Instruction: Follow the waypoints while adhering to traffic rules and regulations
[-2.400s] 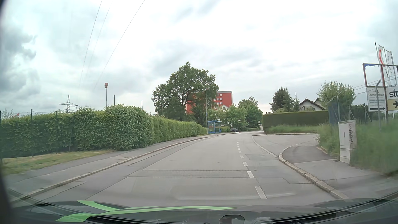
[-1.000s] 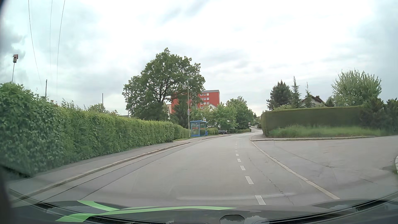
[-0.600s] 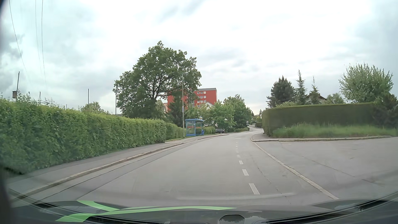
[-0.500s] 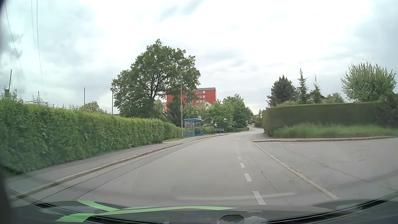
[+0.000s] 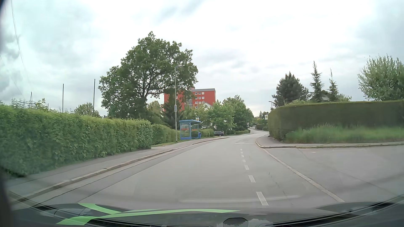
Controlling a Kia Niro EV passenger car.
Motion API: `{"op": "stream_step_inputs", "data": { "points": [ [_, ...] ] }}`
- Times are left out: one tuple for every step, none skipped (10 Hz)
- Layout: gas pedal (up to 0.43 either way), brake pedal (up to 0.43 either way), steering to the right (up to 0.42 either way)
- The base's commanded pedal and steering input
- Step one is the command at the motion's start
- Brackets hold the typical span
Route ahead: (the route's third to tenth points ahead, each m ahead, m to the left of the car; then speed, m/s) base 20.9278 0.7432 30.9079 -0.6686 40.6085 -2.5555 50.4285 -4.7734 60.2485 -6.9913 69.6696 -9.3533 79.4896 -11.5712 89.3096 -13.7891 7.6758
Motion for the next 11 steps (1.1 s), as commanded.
{"op": "stream_step_inputs", "data": {
  "points": [
    [0.118,0.0,0.015],
    [0.118,0.0,0.015],
    [0.13,0.0,0.015],
    [0.13,0.0,0.016],
    [0.13,0.0,0.016],
    [0.13,0.0,0.018],
    [0.13,0.0,0.018],
    [0.13,0.0,0.018],
    [0.13,0.0,0.018],
    [0.13,0.0,0.018],
    [0.13,0.0,0.019]
  ]
}}
